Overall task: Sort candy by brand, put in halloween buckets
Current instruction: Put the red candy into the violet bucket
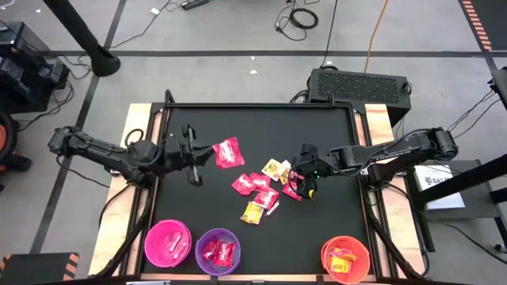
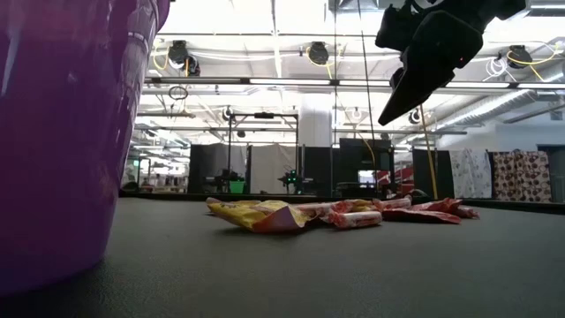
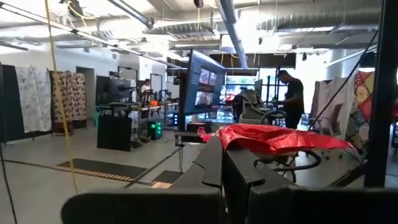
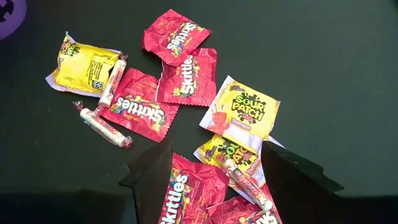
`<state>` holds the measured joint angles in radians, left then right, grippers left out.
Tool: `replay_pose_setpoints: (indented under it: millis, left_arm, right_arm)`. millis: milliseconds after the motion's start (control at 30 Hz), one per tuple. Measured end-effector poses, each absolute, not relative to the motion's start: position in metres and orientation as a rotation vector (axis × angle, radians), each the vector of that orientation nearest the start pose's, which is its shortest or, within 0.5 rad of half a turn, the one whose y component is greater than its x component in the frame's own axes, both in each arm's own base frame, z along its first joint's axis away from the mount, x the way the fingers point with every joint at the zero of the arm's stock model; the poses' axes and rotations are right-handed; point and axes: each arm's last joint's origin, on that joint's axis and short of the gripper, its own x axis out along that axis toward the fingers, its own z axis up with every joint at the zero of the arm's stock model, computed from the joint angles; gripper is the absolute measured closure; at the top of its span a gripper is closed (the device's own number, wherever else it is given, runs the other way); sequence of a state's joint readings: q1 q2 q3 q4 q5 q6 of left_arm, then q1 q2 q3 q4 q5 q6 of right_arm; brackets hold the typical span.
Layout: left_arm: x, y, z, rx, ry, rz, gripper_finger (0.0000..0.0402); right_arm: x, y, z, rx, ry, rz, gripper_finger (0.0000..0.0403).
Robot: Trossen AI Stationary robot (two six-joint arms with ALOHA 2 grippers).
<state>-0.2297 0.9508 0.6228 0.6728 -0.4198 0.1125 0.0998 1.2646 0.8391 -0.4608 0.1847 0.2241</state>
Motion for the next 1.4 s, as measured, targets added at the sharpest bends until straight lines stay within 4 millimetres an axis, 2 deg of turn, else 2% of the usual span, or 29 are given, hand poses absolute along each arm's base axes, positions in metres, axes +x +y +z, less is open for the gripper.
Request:
replay_pose_setpoints:
  millis: [100, 233, 500, 667, 900, 1167, 1400]
  left_arm:
    - [0.202, -0.040, 0.327, 0.052, -0.292, 0.155, 0.0402]
    - [0.198, -0.051, 0.318, 0.139, -0.179, -0.017, 0.0402]
    - [0.184, -0.087, 0.289, 0.140, 0.099, -0.304, 0.0402]
    - [0.173, -0.106, 0.278, 0.076, 0.219, -0.413, 0.0401]
    - [0.172, -0.129, 0.262, 0.009, 0.332, -0.474, 0.0402]
    - [0.184, -0.151, 0.234, 0.004, 0.474, -0.462, 0.0402]
    - [0.200, -0.174, 0.237, 0.003, 0.504, -0.474, 0.0402]
  right_arm:
    - [0.248, 0.020, 0.234, 0.084, 0.864, -0.176, 0.0165]
    - [0.248, 0.020, 0.234, 0.107, 0.863, -0.185, 0.0165]
    - [0.248, 0.020, 0.234, 0.130, 0.864, -0.195, 0.0165]
    - [0.248, 0.020, 0.234, 0.130, 0.861, -0.195, 0.0165]
    - [0.252, 0.020, 0.237, 0.114, 0.813, -0.182, 0.0165]
    - [0.256, 0.020, 0.241, 0.048, 0.759, -0.148, 0.0165]
    - [0.260, 0.014, 0.244, 0.024, 0.719, -0.154, 0.0165]
